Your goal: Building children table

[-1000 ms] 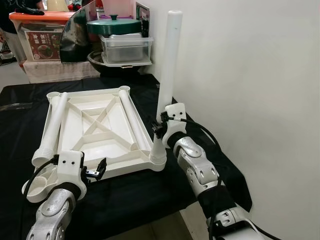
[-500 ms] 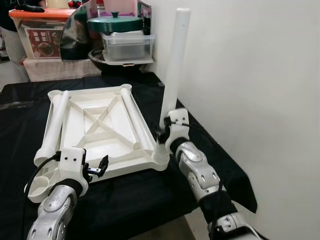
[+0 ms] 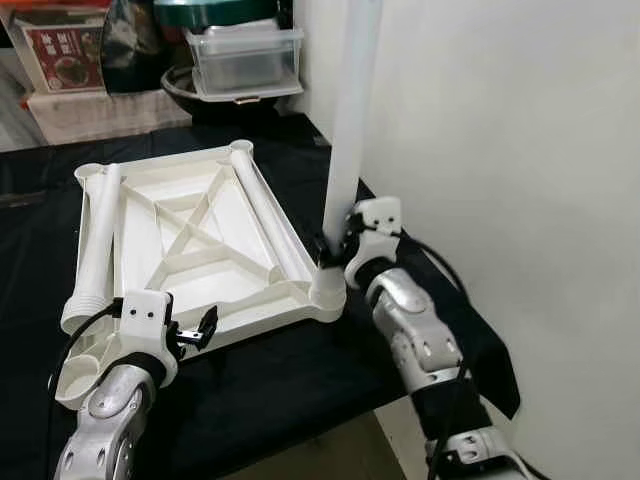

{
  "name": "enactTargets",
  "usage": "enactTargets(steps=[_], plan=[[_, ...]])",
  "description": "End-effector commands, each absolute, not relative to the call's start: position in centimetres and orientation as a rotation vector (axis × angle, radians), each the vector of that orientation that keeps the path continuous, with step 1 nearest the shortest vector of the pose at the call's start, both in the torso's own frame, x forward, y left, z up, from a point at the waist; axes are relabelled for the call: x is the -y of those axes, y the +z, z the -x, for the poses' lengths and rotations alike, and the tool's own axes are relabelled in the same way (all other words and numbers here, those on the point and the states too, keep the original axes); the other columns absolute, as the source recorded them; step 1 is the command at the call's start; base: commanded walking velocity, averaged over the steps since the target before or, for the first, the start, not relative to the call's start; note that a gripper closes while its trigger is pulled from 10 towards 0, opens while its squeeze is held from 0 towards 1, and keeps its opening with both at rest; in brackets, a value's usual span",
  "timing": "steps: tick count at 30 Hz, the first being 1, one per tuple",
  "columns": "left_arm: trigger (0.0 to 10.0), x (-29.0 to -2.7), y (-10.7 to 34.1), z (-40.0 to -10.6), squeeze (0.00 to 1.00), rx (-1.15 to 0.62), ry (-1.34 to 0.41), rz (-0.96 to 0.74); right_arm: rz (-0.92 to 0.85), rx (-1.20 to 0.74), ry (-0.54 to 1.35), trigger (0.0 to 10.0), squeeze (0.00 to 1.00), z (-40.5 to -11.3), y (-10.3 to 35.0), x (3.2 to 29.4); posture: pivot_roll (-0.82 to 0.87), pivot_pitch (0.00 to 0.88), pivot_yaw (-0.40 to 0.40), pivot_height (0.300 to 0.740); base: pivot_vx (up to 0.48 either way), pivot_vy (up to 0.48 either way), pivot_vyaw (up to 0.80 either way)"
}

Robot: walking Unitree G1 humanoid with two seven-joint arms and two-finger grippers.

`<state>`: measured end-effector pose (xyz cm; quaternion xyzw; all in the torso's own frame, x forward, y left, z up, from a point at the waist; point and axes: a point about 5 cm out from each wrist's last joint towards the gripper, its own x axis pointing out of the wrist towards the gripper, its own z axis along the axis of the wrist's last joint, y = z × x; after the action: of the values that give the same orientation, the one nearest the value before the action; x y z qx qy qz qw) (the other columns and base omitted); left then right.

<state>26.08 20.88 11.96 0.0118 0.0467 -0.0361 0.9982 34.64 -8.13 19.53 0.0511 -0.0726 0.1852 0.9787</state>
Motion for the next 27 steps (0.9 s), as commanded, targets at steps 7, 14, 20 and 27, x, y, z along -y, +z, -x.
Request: enactTargets(steps=[7, 14, 20, 27], plan=[[10.0, -20.7, 11.6, -26.3, 0.0, -0.107, -0.092, -0.033, -0.06, 0.216, 0.49, 10.0, 1.0, -34.8, 22.7, 9.7, 0.0, 0.0, -0.04, 0.74, 0.0, 0.0, 0.0], [10.0, -20.0, 11.4, -26.7, 0.0, -0.107, -0.112, -0.023, 0.036, 0.086, 0.73, 10.0, 0.0, -36.7, 22.9, 12.7, -0.01, 0.0, -0.045, 0.74, 0.0, 0.0, 0.0], [10.0, -19.9, 11.4, -26.8, 0.0, -0.105, -0.117, -0.019, 0.059, 0.049, 0.825, 10.0, 0.0, -37.4, 23.3, 13.7, -0.01, 0.0, -0.049, 0.74, 0.0, 0.0, 0.0], [10.0, -19.6, 11.3, -27.0, 0.0, -0.099, -0.115, -0.013, 0.073, 0.034, 0.867, 10.0, 0.0, -39.3, 24.7, 13.8, 0.0, 0.0, -0.073, 0.74, 0.0, 0.0, 0.0]])
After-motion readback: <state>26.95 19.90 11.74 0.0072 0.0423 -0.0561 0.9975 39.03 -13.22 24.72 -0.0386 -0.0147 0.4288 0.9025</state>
